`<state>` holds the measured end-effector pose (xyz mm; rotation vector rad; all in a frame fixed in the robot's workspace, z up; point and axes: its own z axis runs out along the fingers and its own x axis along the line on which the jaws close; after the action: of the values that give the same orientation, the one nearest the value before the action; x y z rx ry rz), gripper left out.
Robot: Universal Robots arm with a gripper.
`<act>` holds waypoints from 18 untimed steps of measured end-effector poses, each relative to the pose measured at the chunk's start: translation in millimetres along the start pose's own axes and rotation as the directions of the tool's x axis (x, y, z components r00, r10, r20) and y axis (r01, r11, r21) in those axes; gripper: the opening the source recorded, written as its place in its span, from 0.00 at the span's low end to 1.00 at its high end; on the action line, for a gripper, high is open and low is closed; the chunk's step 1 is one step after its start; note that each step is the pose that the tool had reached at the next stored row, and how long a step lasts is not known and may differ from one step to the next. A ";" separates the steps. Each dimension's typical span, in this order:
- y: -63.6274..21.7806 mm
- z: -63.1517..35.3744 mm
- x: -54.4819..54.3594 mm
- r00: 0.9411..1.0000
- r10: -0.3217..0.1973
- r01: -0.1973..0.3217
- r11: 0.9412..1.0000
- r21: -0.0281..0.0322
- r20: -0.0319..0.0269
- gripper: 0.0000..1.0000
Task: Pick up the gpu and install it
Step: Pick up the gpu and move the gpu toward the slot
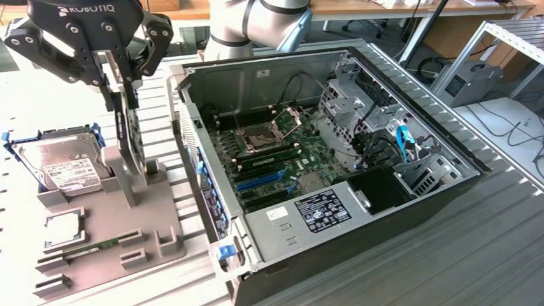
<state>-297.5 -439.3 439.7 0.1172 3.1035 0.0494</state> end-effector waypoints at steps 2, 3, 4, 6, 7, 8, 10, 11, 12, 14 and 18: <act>0.5 -1.6 -0.2 1.000 0.000 0.000 1.000 0.000 0.000 0.27; 1.3 -1.8 -0.1 1.000 0.000 0.000 1.000 0.000 0.000 0.27; 1.9 -2.1 0.1 1.000 0.000 0.000 1.000 0.000 0.000 0.27; 2.2 -2.2 0.0 1.000 0.000 0.000 1.000 0.000 0.000 0.27; 2.4 -2.2 -0.3 1.000 0.000 0.000 1.000 0.001 0.000 0.27; 2.5 -2.2 -0.6 1.000 0.000 0.000 1.000 0.001 0.000 0.27; 2.6 -2.1 -2.4 1.000 0.000 0.000 1.000 0.003 -0.001 0.27; 2.7 -1.9 -3.8 1.000 0.000 0.000 1.000 0.004 -0.001 0.27; 2.8 -1.7 -5.5 1.000 0.000 0.000 1.000 0.005 -0.002 0.27; 3.1 -1.5 -9.5 1.000 0.000 0.000 1.000 0.007 -0.003 0.27; 3.6 -1.2 -16.4 1.000 0.000 0.000 1.000 0.008 -0.005 0.27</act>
<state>-280.9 -437.0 441.6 0.1172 3.1093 0.0368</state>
